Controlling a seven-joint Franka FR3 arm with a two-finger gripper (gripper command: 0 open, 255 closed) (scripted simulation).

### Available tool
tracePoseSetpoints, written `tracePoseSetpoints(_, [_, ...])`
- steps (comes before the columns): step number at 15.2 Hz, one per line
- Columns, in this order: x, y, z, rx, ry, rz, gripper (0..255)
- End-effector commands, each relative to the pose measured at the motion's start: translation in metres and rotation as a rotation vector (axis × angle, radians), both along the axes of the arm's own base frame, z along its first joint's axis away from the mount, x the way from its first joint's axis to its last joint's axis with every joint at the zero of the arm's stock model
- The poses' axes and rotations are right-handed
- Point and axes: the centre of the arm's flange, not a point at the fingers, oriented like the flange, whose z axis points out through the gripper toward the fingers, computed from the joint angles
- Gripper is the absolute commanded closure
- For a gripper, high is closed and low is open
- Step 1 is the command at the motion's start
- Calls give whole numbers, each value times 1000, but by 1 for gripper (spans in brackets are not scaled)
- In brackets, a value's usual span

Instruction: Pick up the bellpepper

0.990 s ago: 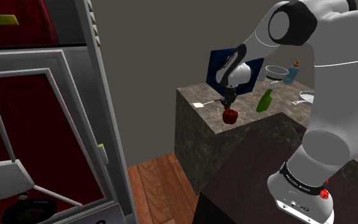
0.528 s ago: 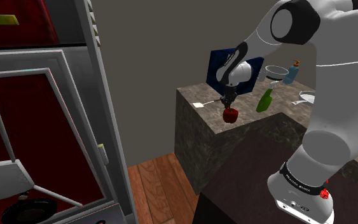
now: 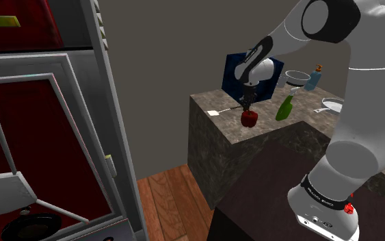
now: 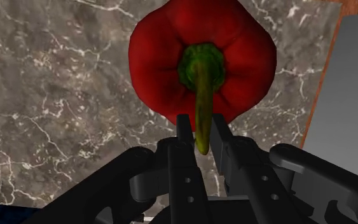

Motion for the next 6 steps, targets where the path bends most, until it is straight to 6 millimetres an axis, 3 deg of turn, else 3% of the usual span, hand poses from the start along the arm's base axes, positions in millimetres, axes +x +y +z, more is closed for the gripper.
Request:
tracePoseSetpoints(1, [0,0,11,0,0,0,255])
tracePoseSetpoints(6, [0,0,27,0,0,0,255])
